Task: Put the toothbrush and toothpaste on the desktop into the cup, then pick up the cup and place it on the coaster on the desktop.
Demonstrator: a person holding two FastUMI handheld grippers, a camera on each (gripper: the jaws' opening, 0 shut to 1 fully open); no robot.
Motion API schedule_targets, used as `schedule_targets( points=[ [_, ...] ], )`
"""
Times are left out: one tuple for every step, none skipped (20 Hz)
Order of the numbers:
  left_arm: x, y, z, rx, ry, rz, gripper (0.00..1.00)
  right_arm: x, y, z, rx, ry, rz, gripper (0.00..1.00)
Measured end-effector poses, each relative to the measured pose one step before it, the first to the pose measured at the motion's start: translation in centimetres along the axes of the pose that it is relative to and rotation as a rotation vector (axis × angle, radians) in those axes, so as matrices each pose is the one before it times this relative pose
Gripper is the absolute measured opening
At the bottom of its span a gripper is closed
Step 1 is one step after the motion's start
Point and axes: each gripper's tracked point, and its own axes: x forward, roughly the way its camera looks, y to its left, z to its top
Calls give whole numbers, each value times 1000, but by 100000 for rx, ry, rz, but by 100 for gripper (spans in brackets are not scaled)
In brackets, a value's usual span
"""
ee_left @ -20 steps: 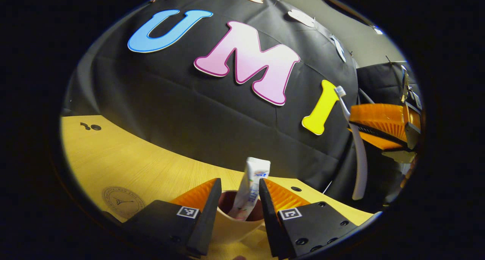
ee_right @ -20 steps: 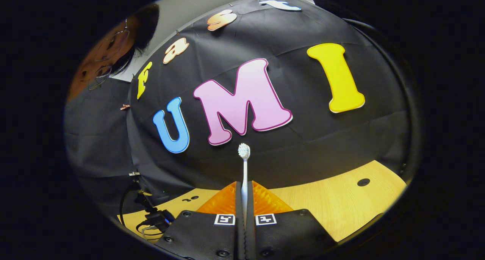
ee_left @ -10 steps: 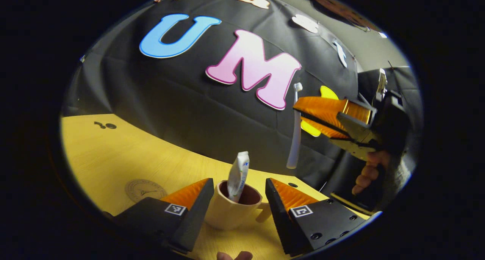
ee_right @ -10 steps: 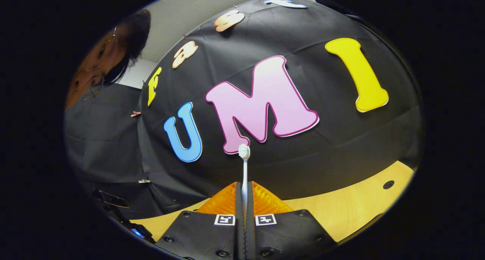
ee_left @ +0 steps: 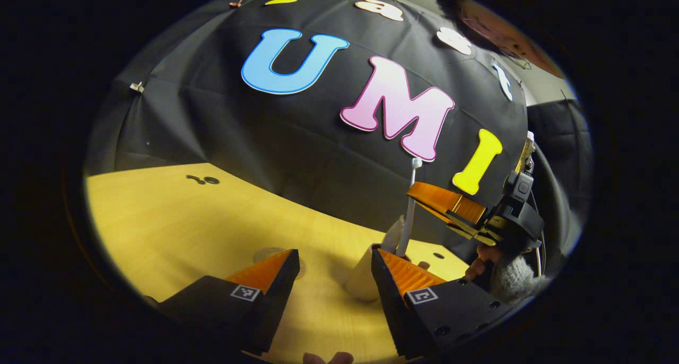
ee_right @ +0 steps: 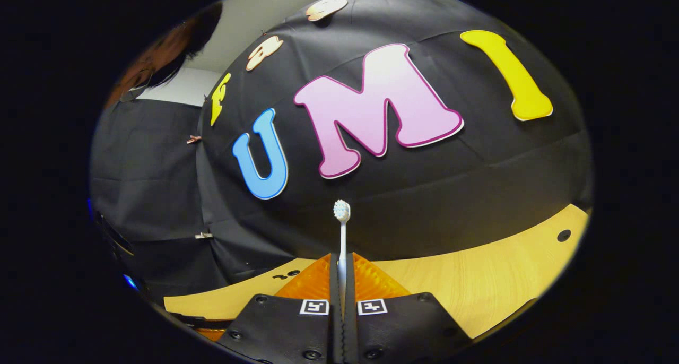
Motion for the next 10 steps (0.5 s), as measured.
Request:
schedule_targets(
  points=[
    [-700,595,-119,1683,615,1502,84,-137,475,-240,-1622,-205,2159,5],
    [-559,532,-126,1001,637,1235,84,-14,129,-558,-2347,728,1611,5],
    [-435,321,-306,471,595,940,84,-151,165,-652,-2491,1164,1635,5],
    [-348,257,-271,666,347,1197,84,166,-37,-856,-2686,1505,981,5],
    [-226,169,-162,790,216,817,84,15,-28,-915,-2200,1876,848,5],
    [-143,52,-126,933,13,720,84,-144,94,-682,-1986,1703,1108,5],
    [-76,-187,-312,403,464,252,85,52,387,205,-1104,-1768,1249,5],
    [203,-183,-324,-156,514,11,85,383,-300,-318,-2227,492,-611,5],
    [62,-121,-139,-345,260,-135,84,-101,107,129,-2727,-591,251,5],
    [47,-44,-164,-156,330,105,84,115,-196,-88,-3795,60,-1050,5]
  ],
)
